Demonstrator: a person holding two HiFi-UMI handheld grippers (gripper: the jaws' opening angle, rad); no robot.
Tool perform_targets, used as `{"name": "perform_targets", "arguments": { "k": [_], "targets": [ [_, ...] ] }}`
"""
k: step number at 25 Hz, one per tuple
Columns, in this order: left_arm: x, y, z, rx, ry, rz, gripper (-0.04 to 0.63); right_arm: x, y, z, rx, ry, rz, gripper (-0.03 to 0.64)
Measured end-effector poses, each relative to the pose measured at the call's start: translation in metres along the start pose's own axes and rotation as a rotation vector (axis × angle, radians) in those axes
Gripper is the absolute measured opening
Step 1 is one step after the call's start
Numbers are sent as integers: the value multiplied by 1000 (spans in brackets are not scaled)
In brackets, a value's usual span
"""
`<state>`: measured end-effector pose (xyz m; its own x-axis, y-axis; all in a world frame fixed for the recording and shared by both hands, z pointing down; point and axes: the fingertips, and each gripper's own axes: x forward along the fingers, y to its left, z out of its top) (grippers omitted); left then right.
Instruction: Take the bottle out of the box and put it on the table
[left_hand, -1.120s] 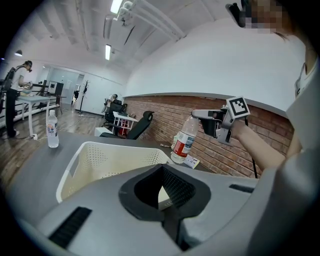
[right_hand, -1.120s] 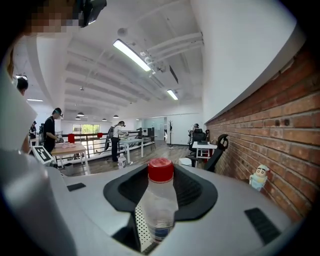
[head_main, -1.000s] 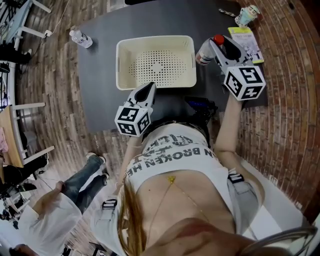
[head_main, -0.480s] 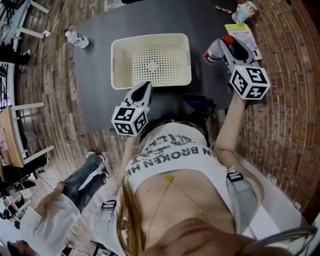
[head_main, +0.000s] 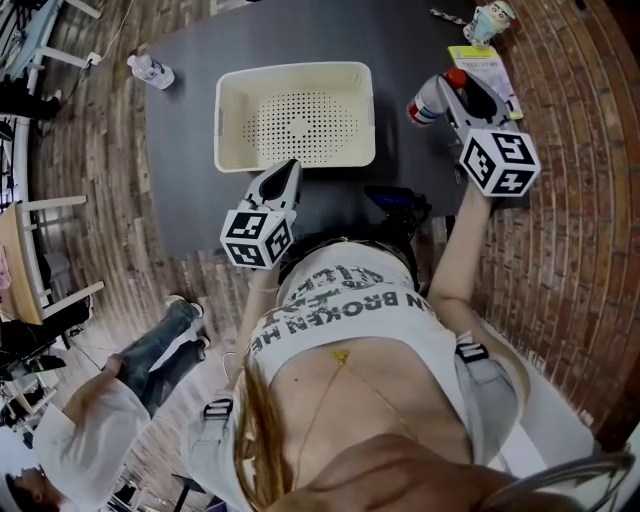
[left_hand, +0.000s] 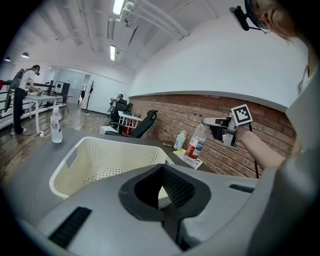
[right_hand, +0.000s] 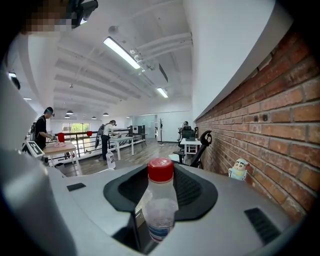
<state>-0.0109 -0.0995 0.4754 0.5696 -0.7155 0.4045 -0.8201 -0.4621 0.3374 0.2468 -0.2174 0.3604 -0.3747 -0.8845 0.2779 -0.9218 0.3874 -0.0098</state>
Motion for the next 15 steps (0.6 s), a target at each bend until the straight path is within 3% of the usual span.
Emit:
{"name": "perform_targets", "arguments": {
  "k": [7, 15],
  "targets": [
    [3, -11, -8, -17, -1, 17, 0, 3, -7, -14, -13, 31, 26, 153],
    [7, -19, -17, -43, 6, 31, 0, 14, -14, -68, -30, 143, 44, 153]
  ]
}}
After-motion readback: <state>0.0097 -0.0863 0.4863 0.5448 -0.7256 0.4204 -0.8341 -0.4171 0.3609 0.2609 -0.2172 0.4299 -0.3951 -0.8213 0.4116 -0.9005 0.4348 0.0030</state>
